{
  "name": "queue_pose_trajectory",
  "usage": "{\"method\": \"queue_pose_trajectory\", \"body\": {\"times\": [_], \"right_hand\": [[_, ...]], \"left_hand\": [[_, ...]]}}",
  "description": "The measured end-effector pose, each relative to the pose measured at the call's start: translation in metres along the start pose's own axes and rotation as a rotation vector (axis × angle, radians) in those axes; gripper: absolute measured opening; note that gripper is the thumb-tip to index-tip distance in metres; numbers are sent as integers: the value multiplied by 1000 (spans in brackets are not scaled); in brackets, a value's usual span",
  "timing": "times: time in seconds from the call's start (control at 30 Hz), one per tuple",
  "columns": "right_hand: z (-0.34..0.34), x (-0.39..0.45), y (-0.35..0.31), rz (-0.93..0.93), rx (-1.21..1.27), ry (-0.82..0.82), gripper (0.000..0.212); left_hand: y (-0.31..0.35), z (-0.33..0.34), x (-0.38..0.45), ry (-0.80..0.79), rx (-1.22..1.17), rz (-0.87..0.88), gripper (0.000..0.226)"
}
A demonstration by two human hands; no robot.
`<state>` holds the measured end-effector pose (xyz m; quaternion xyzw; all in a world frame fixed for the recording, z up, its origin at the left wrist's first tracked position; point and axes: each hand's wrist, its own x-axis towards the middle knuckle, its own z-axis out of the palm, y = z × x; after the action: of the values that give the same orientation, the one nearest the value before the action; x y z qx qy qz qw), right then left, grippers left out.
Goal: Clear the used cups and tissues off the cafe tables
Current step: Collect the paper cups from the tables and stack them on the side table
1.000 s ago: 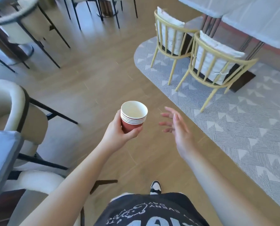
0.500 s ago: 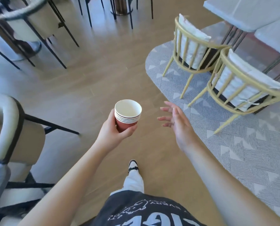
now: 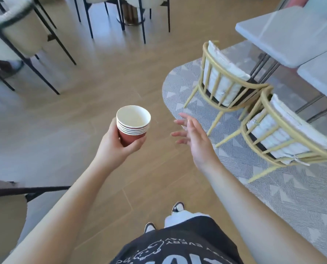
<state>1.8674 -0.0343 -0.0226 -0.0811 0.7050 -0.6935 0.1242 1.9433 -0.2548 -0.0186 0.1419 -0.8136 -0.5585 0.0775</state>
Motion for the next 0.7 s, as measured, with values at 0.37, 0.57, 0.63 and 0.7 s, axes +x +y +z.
{"method": "queue_pose_trajectory", "body": {"times": [0.37, 0.57, 0.63, 0.7], "right_hand": [[-53, 203, -3, 50, 64, -50, 40], [-76, 318, -15, 37, 97, -61, 28], [-77, 351, -19, 32, 94, -52, 28], [-76, 381, -20, 33, 78, -60, 30]], "left_hand": [[19, 33, 196, 44, 17, -27, 58], [33, 52, 289, 61, 26, -50, 59], [35, 55, 316, 76, 30, -56, 56], [34, 57, 344, 86, 38, -67, 56]]}}
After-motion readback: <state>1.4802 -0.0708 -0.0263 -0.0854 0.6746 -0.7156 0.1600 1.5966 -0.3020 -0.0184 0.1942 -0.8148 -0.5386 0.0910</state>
